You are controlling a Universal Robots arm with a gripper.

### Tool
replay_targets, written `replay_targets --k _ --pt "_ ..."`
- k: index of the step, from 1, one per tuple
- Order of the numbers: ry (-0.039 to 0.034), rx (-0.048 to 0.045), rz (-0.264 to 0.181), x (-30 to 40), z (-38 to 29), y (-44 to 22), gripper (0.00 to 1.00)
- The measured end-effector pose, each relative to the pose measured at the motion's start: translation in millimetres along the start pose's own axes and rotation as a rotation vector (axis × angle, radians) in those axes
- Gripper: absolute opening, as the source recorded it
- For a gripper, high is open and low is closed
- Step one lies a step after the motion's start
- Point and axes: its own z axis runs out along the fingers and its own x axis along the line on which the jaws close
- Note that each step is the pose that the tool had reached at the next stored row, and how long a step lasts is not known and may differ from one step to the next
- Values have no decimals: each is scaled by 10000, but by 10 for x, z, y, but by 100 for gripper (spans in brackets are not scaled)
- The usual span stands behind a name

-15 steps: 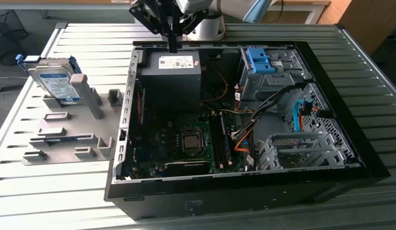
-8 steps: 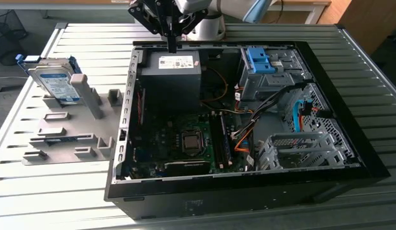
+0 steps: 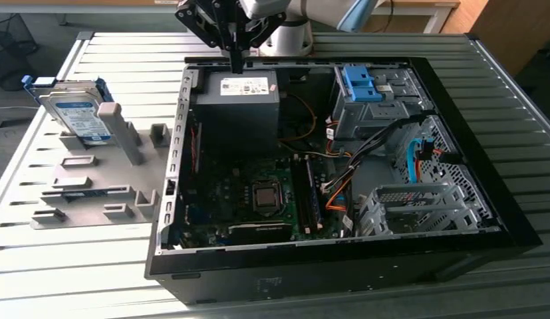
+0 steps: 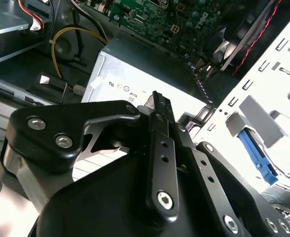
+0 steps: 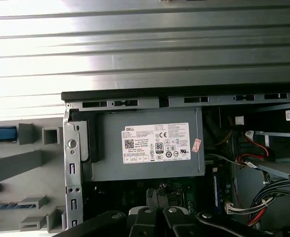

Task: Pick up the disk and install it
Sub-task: 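Reach for the disk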

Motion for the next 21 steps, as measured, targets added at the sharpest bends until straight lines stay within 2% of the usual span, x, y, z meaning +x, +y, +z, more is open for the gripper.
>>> replay_targets --k 21 --pt "0 0 1 82 0 -6 11"
